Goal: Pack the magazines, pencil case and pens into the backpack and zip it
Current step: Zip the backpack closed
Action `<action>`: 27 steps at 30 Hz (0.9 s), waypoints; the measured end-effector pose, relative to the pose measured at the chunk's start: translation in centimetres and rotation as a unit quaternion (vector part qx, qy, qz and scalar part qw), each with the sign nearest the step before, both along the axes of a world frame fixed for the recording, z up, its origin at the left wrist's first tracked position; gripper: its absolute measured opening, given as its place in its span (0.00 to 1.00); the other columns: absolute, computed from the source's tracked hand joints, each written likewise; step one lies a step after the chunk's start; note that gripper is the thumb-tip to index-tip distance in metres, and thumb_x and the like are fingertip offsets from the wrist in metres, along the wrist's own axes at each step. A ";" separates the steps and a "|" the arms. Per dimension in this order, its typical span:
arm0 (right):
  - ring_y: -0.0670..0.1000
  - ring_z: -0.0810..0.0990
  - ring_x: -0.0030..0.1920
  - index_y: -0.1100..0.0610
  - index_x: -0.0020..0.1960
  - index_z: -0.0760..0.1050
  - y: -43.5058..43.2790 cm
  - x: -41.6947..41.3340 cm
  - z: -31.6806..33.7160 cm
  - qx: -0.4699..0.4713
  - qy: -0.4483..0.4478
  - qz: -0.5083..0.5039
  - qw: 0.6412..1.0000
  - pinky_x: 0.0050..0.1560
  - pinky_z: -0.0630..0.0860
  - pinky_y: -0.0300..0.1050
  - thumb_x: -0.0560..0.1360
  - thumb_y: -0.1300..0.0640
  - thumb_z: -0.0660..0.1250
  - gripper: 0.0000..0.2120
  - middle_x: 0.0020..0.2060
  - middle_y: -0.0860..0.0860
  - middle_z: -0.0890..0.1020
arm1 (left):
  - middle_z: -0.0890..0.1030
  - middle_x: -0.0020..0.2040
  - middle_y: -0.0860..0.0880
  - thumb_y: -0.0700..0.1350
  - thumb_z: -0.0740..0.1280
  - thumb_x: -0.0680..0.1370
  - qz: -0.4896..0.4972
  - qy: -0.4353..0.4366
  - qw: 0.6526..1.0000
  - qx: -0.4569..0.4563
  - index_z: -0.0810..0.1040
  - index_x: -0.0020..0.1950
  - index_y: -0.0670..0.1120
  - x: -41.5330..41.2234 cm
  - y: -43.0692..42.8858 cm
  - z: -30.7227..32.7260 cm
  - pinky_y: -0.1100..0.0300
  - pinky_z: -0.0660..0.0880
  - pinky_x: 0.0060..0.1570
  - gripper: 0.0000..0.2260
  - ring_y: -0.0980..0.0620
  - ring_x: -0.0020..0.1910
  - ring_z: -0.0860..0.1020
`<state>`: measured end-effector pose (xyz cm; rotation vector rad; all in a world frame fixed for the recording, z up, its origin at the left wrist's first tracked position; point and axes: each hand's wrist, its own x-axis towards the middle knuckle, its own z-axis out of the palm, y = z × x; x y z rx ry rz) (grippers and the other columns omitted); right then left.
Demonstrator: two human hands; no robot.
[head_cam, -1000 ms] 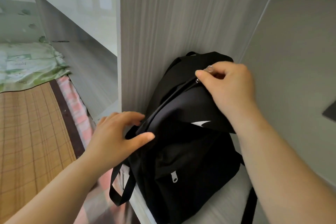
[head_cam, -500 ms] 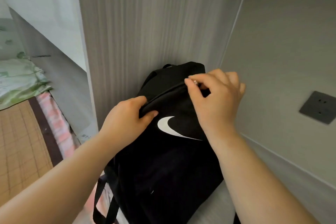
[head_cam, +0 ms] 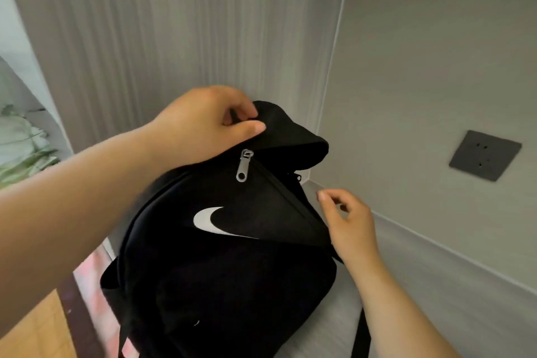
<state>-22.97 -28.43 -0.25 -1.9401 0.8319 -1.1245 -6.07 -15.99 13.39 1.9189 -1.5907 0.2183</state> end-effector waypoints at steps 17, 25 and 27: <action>0.36 0.73 0.34 0.62 0.55 0.76 -7.0 7.0 -0.6 0.256 0.016 0.144 0.956 0.23 0.67 0.21 0.77 0.53 0.60 0.15 0.39 0.49 0.80 | 0.77 0.57 0.46 0.38 0.59 0.76 0.106 -0.333 0.914 0.205 0.71 0.61 0.52 2.2 -9.4 1.6 0.57 0.66 0.55 0.16 0.47 0.53 0.74; 0.41 0.69 0.16 0.58 0.30 0.71 -9.5 6.2 -0.4 0.242 0.031 0.075 0.967 0.18 0.65 0.30 0.77 0.58 0.59 0.17 0.15 0.46 0.73 | 0.78 0.57 0.50 0.37 0.61 0.75 0.070 -0.234 0.944 0.224 0.72 0.61 0.52 3.2 -10.3 1.9 0.59 0.64 0.56 0.17 0.50 0.56 0.74; 0.45 0.68 0.21 0.55 0.26 0.65 -10.6 5.4 0.8 0.136 0.093 0.044 0.985 0.21 0.63 0.31 0.77 0.57 0.59 0.20 0.20 0.49 0.69 | 0.77 0.56 0.50 0.37 0.61 0.74 0.071 -0.216 0.944 0.240 0.72 0.62 0.52 3.3 -10.6 2.3 0.60 0.65 0.53 0.18 0.51 0.54 0.74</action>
